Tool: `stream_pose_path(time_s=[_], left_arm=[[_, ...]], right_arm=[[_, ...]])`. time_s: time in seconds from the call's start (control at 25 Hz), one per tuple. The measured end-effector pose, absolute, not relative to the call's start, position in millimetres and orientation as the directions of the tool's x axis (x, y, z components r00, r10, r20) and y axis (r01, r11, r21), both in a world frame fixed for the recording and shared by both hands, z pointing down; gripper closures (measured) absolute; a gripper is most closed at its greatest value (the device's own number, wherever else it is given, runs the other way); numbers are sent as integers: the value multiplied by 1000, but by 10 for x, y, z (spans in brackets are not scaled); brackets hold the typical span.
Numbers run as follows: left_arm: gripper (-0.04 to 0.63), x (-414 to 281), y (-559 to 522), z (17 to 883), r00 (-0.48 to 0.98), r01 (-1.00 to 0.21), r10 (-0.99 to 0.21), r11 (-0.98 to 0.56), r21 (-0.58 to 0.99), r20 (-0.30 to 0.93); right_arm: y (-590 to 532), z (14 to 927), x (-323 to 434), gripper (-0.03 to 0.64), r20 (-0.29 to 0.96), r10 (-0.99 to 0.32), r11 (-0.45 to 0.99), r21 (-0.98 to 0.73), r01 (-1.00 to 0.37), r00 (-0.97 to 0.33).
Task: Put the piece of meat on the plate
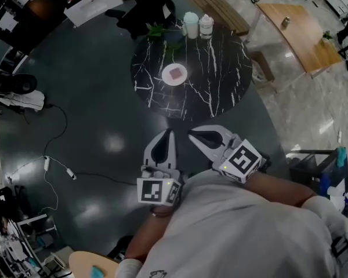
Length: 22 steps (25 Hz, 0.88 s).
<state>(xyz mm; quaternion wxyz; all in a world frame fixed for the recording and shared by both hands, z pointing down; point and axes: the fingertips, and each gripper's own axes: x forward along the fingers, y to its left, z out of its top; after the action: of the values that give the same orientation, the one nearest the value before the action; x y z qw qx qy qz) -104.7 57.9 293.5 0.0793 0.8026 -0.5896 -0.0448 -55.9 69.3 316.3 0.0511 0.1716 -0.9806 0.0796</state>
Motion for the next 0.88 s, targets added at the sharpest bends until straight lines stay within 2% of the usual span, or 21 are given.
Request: stream_pose_path(time_s=[0.44,0.88], left_arm=[[589,-1014,1618,2956,418,-894,-908,-408,185,18],[589,-1128,1880,2964,397,-907,-918,-392,156,2]], right_arm=[[1747,3066,-630,615,117,-412,896,-125,-425,-904],[1940,2956,-623,615,90,-452,887,-59,-458,-887]])
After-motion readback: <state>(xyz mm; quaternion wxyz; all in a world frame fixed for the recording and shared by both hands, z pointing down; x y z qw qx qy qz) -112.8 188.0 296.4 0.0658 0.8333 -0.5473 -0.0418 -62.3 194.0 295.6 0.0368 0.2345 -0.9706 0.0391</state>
